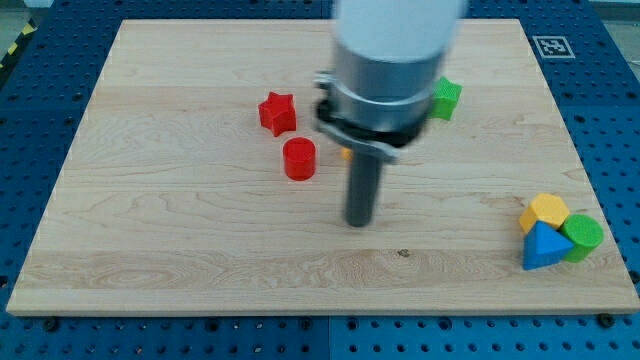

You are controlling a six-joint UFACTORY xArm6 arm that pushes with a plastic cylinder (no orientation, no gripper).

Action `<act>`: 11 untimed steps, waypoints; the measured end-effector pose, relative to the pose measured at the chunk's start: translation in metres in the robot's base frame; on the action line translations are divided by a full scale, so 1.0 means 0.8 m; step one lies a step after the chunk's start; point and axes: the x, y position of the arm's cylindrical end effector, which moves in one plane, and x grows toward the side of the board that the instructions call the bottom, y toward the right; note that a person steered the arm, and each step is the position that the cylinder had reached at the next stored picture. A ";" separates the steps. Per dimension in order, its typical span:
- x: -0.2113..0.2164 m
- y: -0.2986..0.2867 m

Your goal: Slide red circle towards the bottom left

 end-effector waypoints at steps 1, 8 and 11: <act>-0.011 -0.033; -0.081 -0.005; -0.016 0.063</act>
